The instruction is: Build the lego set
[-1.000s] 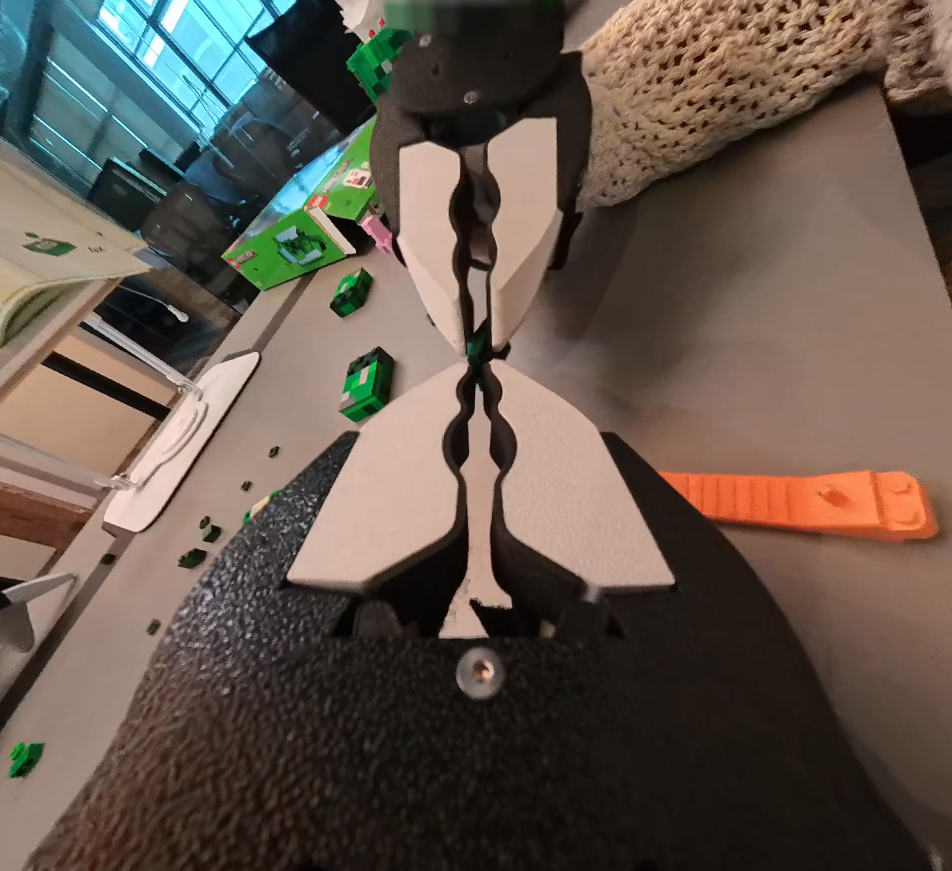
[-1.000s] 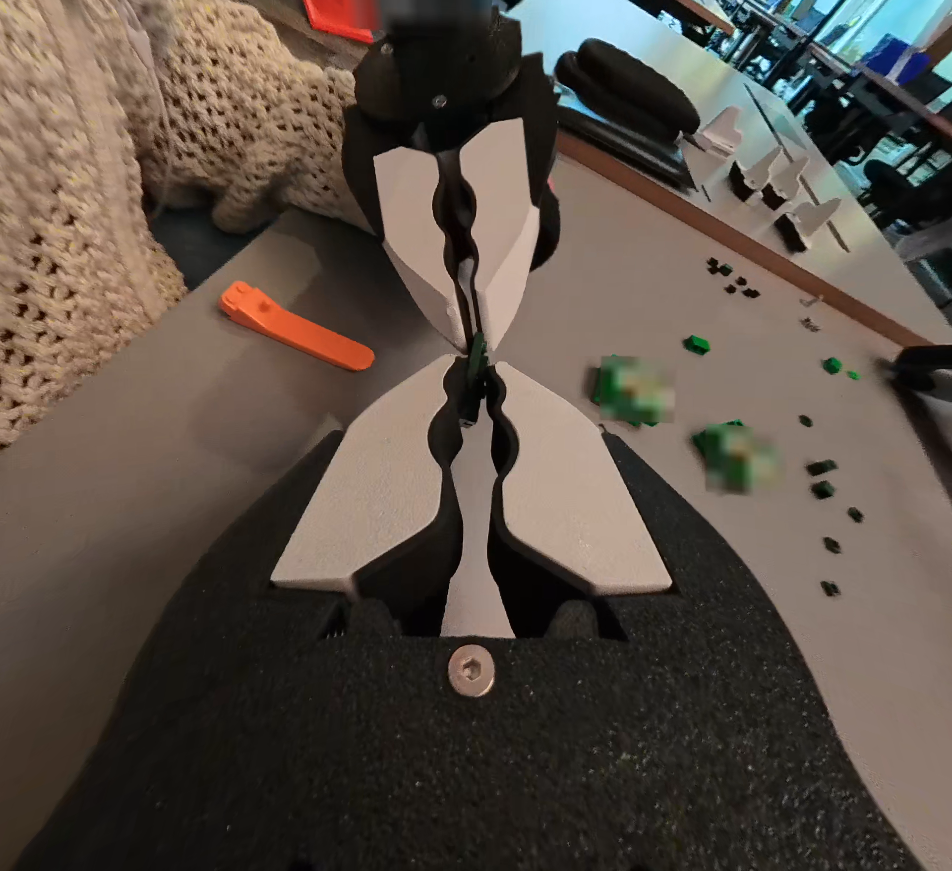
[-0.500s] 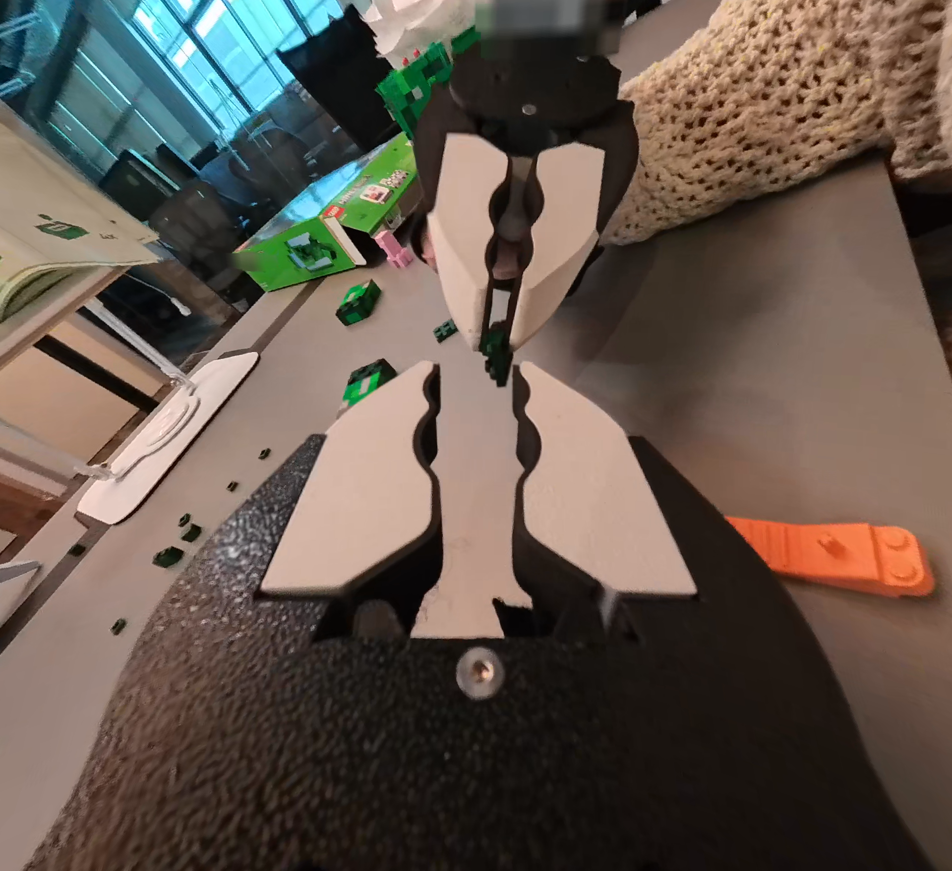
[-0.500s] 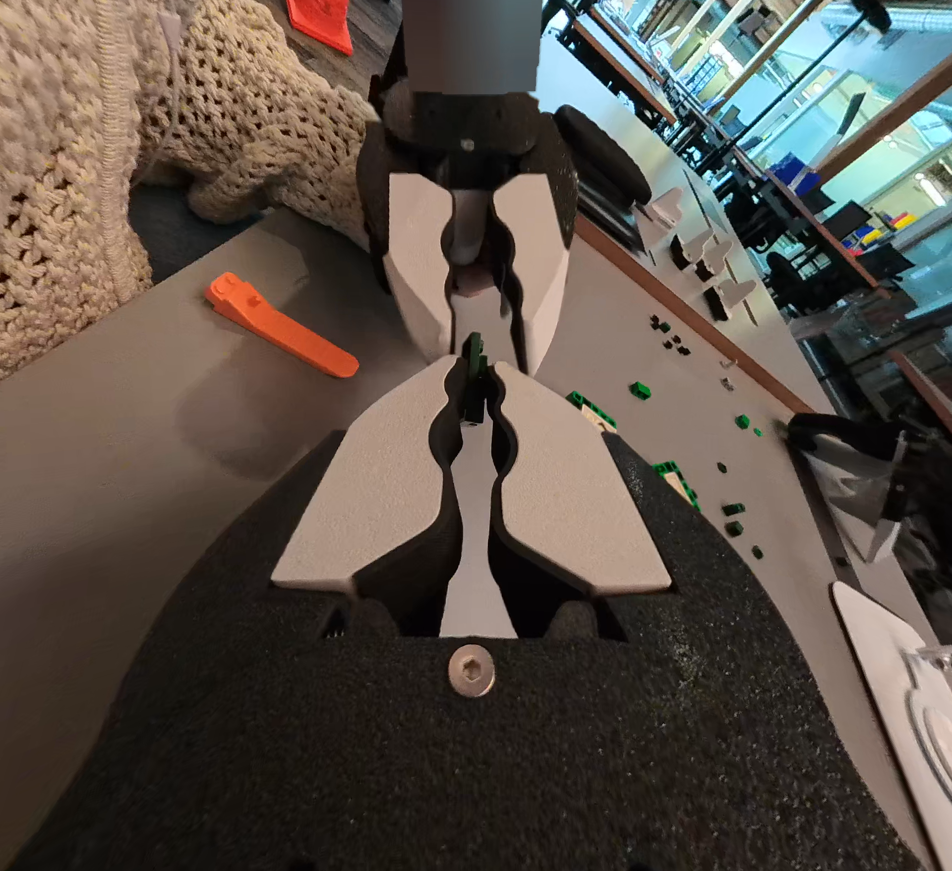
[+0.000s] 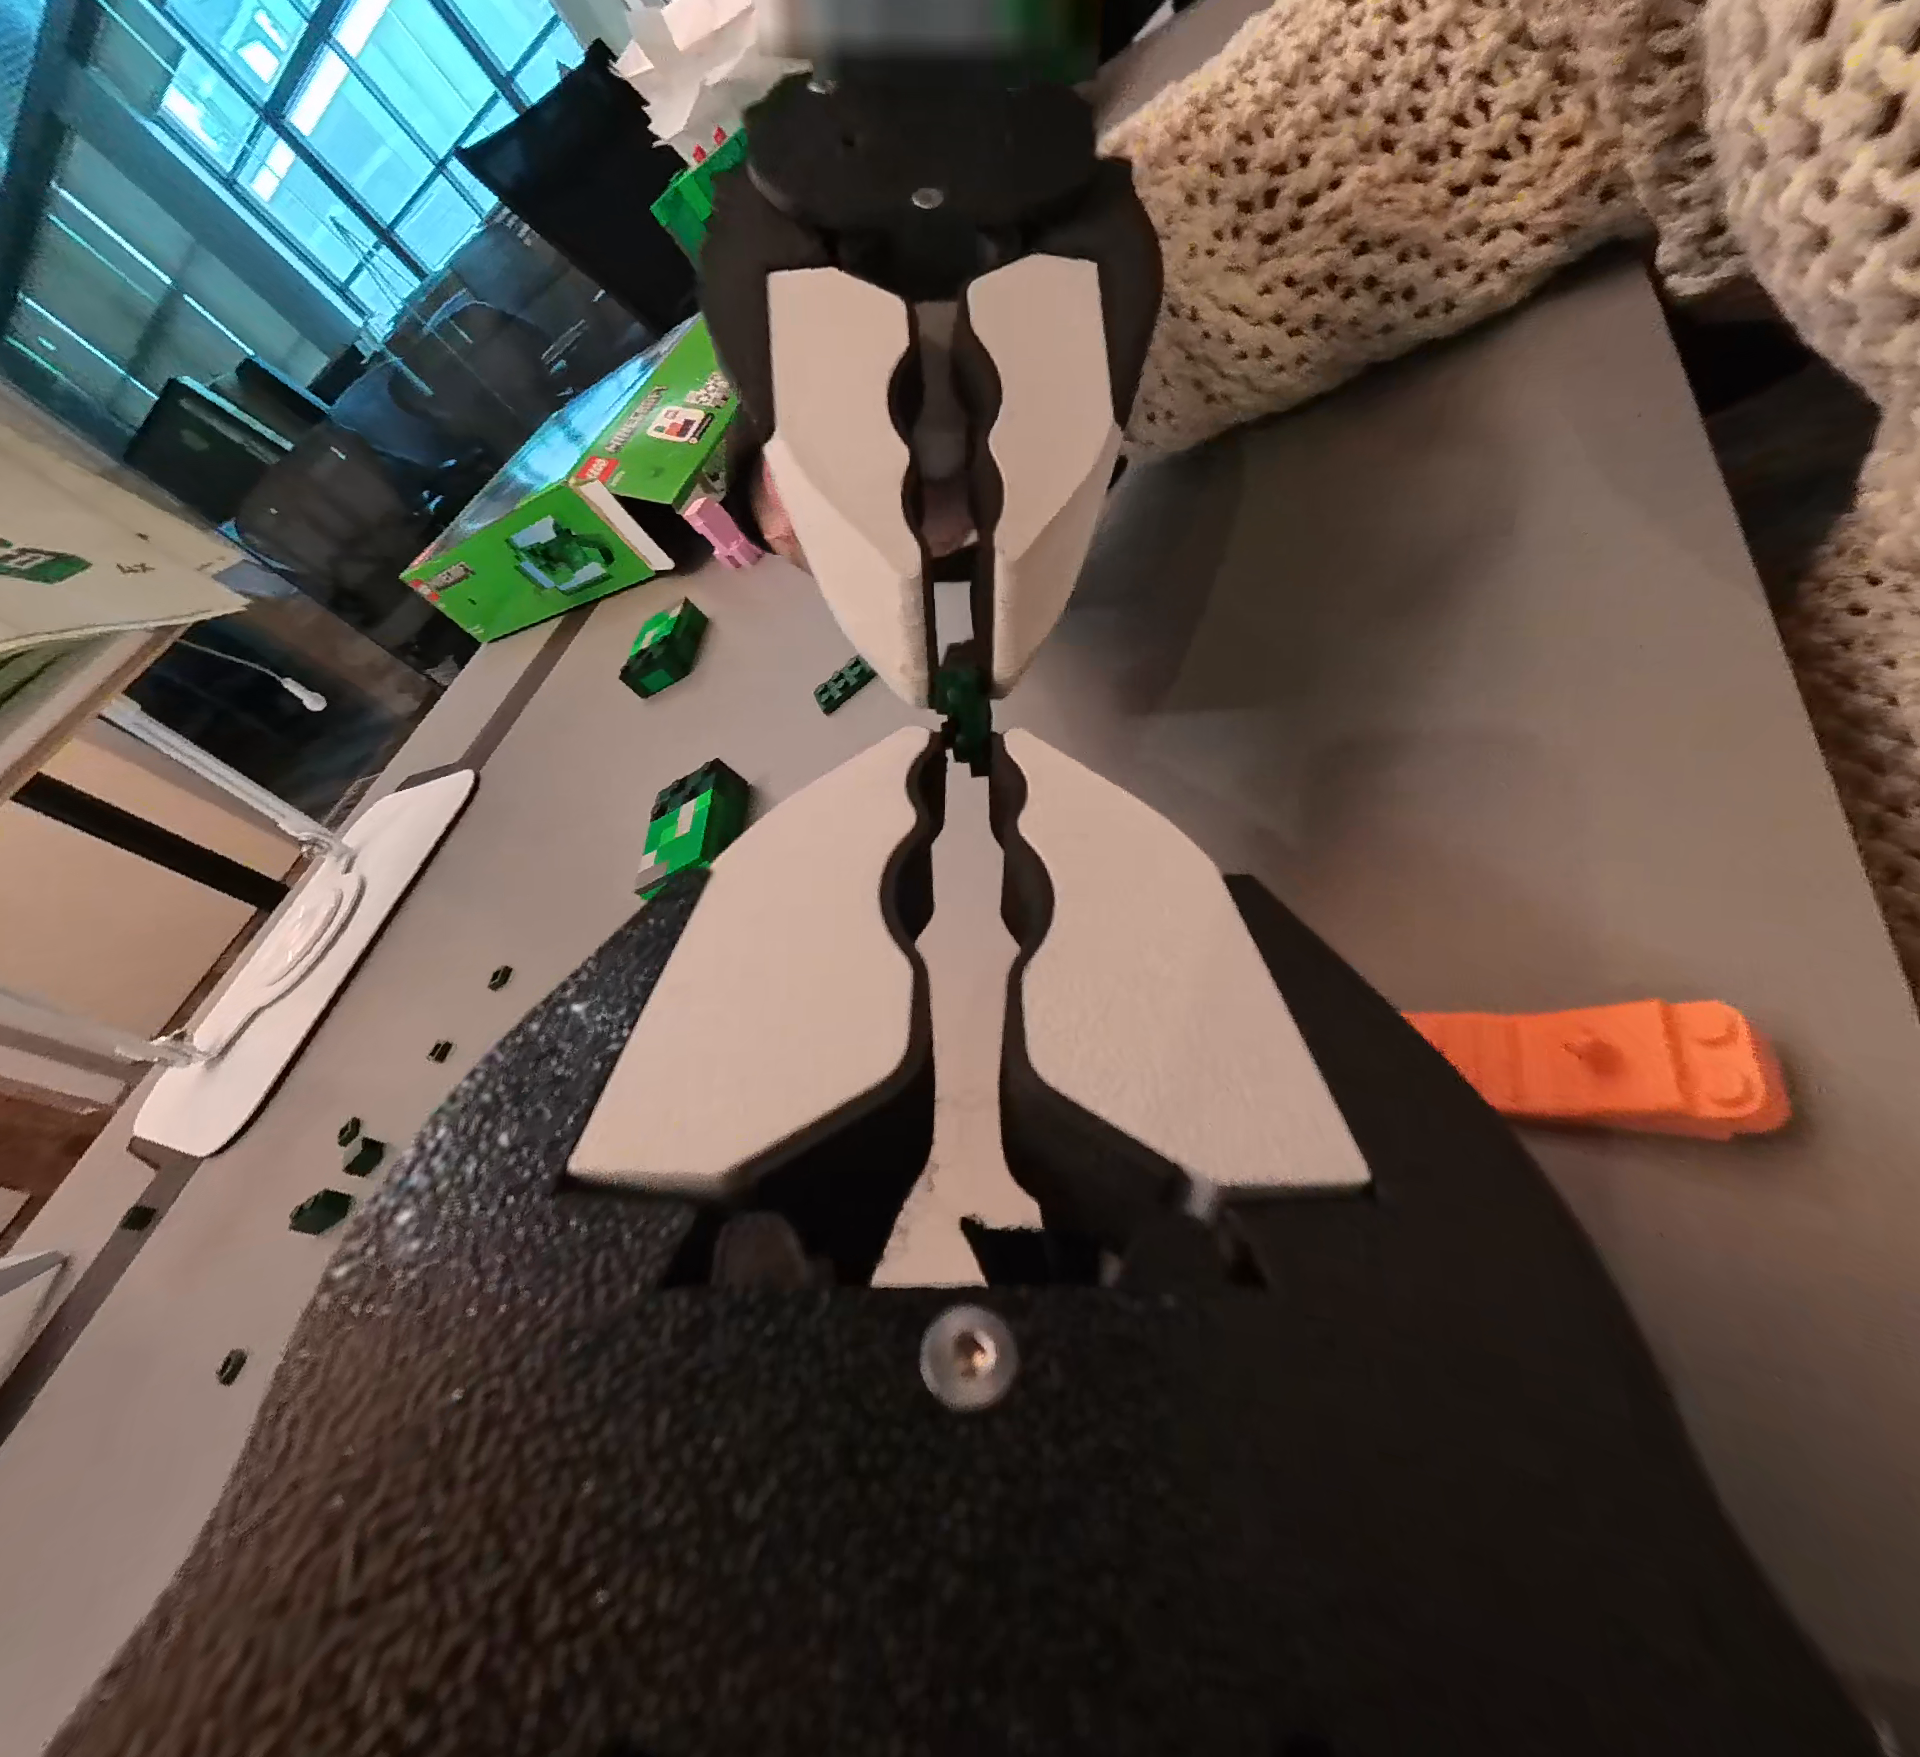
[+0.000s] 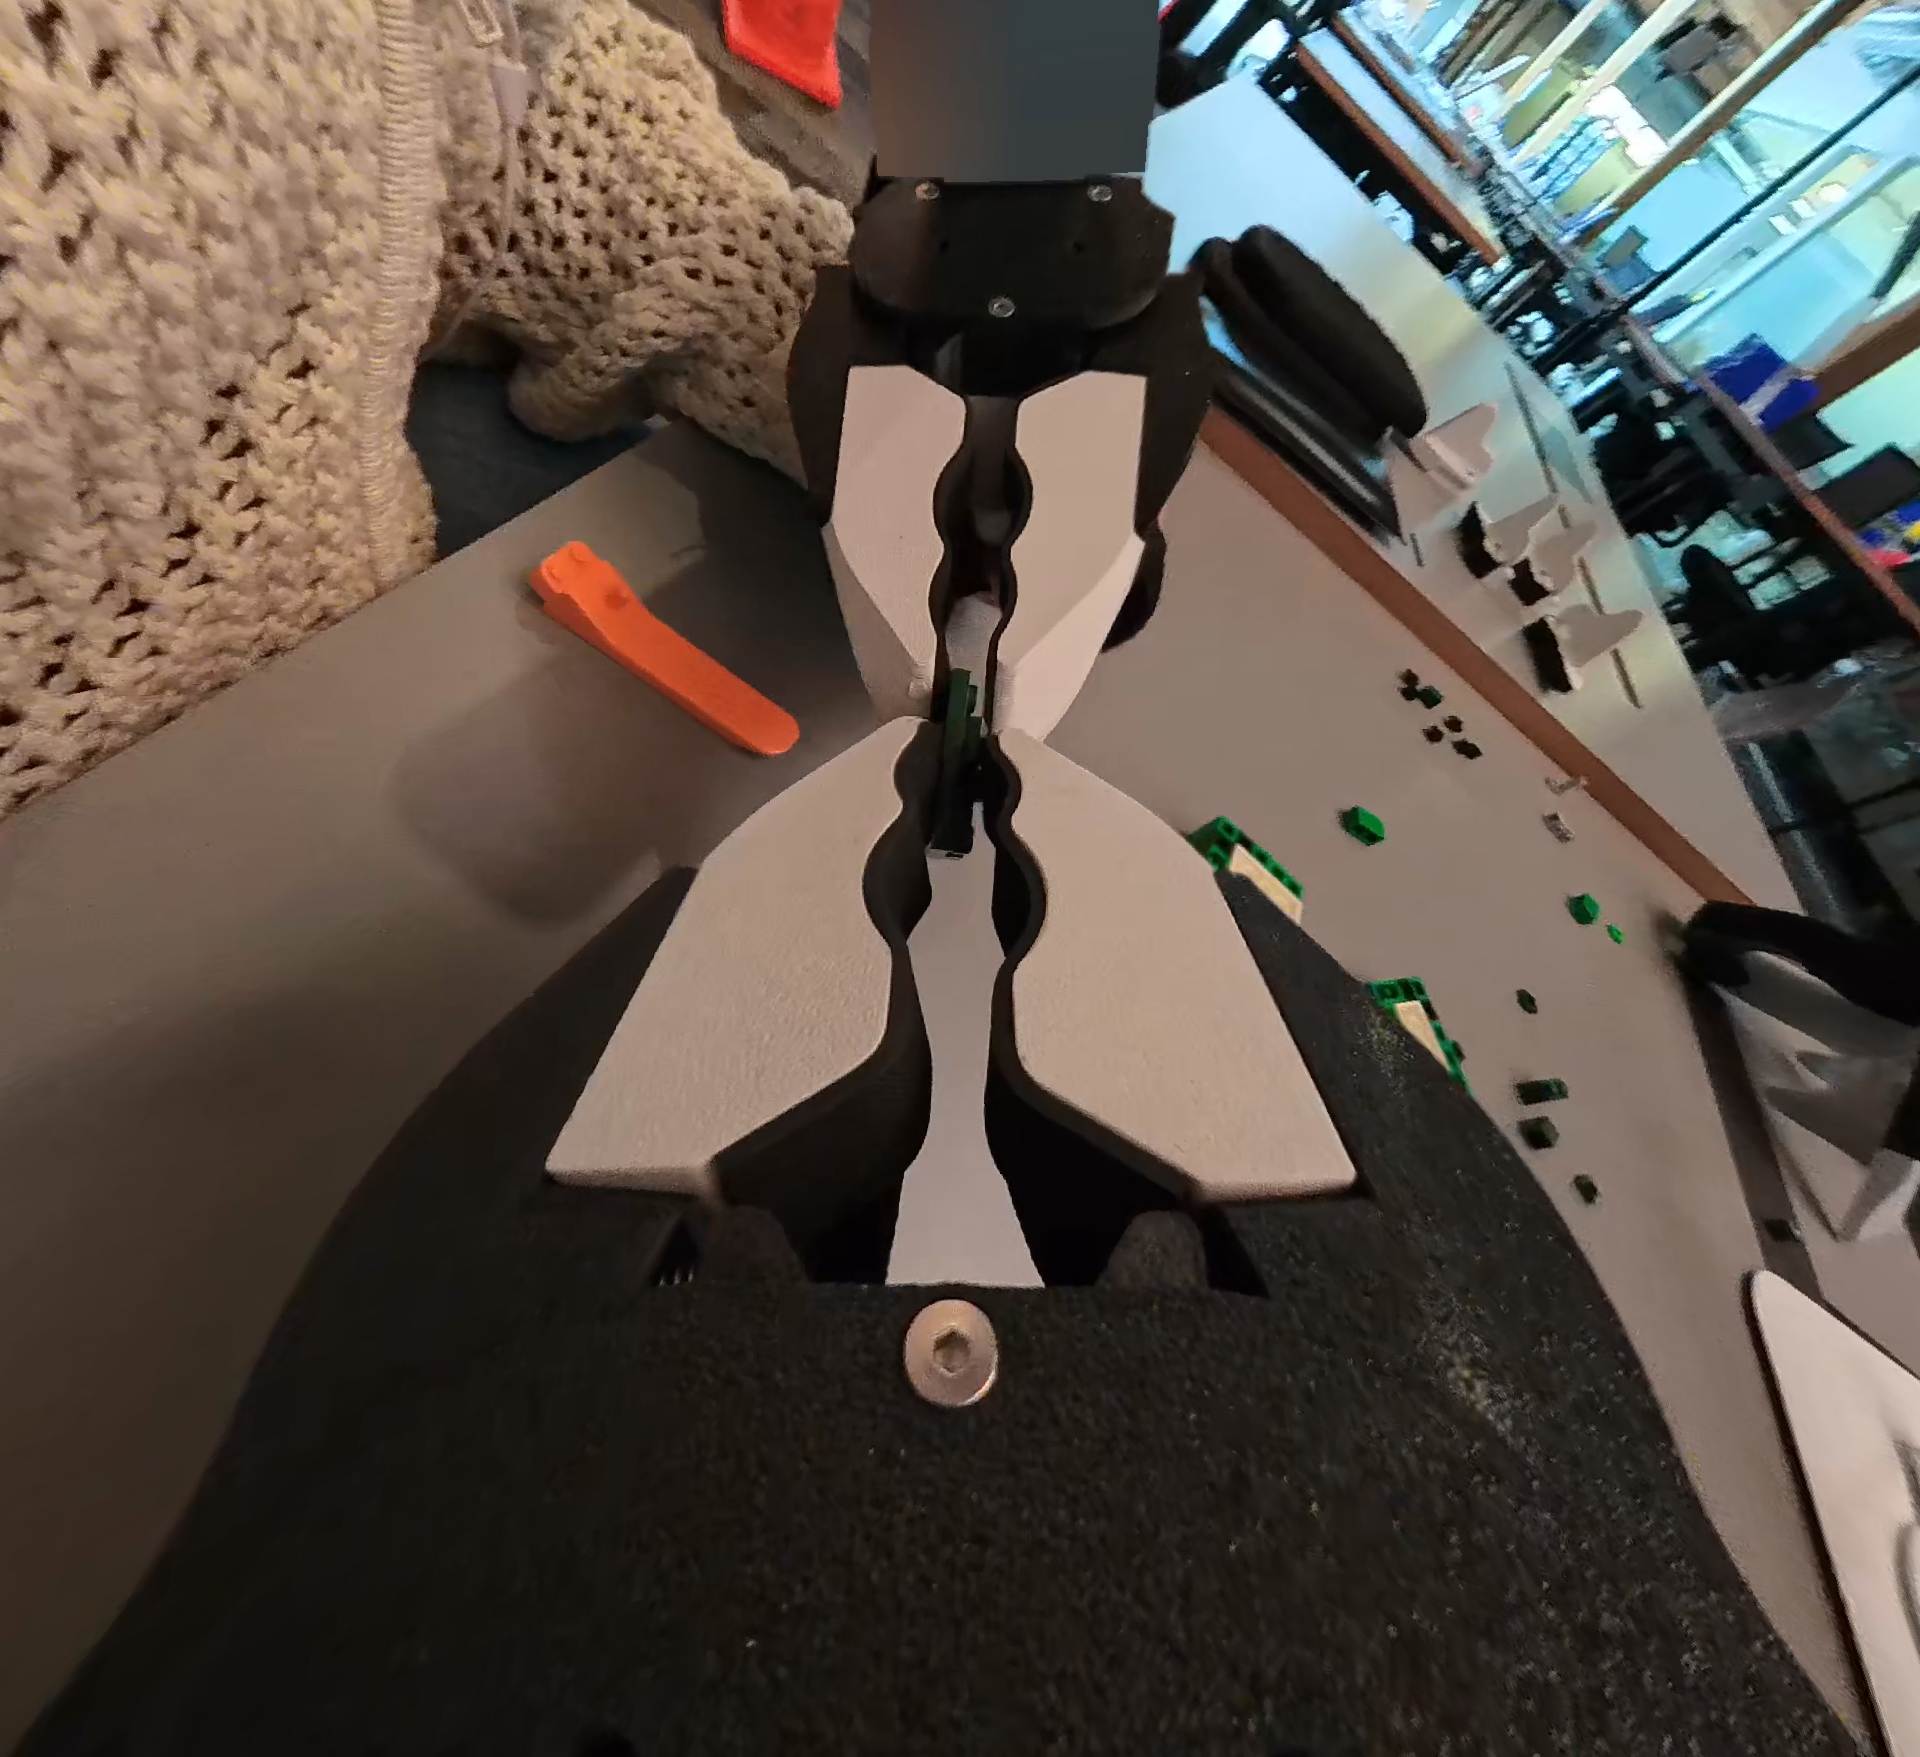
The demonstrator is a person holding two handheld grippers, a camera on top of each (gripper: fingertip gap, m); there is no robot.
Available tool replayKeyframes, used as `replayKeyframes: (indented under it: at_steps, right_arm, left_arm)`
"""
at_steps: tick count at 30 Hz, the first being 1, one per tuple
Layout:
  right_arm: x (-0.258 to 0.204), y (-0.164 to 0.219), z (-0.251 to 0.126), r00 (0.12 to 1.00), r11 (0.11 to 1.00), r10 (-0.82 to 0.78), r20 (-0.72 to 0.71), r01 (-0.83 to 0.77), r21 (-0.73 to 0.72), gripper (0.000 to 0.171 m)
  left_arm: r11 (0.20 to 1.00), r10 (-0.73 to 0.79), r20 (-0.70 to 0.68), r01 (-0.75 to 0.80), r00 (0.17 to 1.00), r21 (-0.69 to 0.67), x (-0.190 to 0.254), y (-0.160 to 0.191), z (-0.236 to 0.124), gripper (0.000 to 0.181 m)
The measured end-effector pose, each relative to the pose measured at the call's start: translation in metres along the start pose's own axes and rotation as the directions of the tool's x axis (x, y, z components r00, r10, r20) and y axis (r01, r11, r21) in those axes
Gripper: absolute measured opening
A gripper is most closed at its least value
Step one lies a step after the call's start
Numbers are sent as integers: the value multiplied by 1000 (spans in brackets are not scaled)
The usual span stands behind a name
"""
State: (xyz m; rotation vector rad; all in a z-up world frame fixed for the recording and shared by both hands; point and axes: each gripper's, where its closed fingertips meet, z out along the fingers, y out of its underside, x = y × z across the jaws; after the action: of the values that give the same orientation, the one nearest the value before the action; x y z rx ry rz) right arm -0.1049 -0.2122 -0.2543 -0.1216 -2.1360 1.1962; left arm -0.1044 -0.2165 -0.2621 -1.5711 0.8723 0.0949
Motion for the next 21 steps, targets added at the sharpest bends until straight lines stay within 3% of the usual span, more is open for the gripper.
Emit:
replayKeyframes:
  at_steps: [5, 10, 15, 18, 21]
  right_arm:
    - [-7, 2, 0, 992, 998, 60, 114, -58, -20, 7]
    - [-6, 6, 6, 996, 998, 33, 87, -28, -56, 7]
    - [14, 8, 10, 975, 981, -163, -150, 144, -129, 6]
    - [26, 9, 8, 872, 904, -406, -274, 339, -261, 6]
    - [30, 10, 9, 762, 808, -569, -311, 447, -384, 6]
  left_arm:
    - [999, 50, -13, -50, 999, -10, 4, 2, 1, 7]
    - [998, 53, -6, -54, 999, -38, 3, 6, 2, 7]
    - [990, -144, 56, 144, 988, -6, -16, 10, 1, 7]
    - [975, -224, 59, 223, 973, 19, -21, 11, -1, 22]
    - [959, -282, 64, 278, 957, 57, -27, 9, -3, 26]
